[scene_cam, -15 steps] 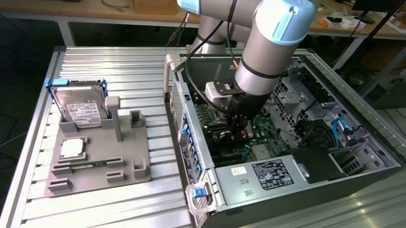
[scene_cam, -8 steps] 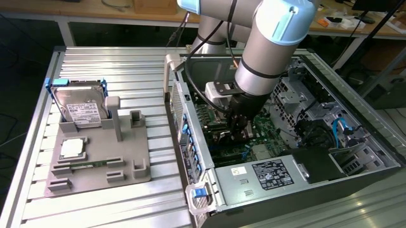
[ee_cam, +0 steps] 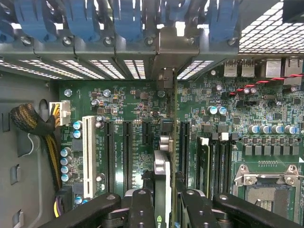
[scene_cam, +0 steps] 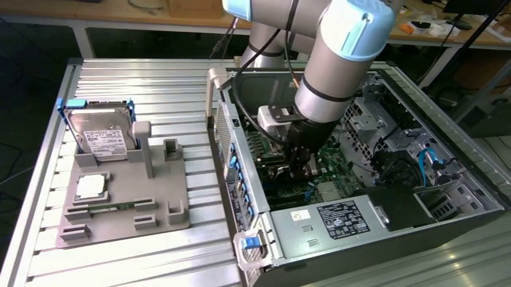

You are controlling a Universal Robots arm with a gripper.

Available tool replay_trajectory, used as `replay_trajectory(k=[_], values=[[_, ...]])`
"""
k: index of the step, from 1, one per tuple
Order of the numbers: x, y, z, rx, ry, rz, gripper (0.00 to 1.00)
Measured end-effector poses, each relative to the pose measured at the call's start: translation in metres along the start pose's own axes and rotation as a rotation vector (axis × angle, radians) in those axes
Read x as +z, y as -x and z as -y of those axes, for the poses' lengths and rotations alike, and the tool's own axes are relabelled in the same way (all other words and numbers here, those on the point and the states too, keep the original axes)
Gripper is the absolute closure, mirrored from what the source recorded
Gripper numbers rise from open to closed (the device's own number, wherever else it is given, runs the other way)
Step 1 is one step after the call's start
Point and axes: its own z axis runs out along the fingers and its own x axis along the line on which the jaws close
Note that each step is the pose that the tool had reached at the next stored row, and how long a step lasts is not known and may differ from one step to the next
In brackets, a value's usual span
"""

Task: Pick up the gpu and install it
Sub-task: 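Insert the gpu into the slot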

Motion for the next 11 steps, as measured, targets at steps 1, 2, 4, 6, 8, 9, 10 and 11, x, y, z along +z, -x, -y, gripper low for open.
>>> replay_trajectory(k=[1,2,4,6,8,9,10,11], values=[[0.0005,-0.0001,0.0000,0.000,0.0003,-0.0005,0.73],[0.0014,-0.0001,0.0000,0.000,0.0005,-0.0008,0.73],[0.0038,-0.0002,-0.0002,0.000,0.0010,-0.0013,0.73],[0.0064,-0.0002,-0.0002,0.000,0.0009,-0.0012,0.73],[0.0071,0.0000,-0.0002,0.000,0.0006,-0.0005,0.73],[0.0071,-0.0001,-0.0002,0.000,0.0005,-0.0006,0.73],[0.0071,-0.0001,-0.0002,0.000,0.0005,-0.0006,0.73],[0.0071,-0.0001,-0.0002,0.000,0.0005,-0.0006,0.73]])
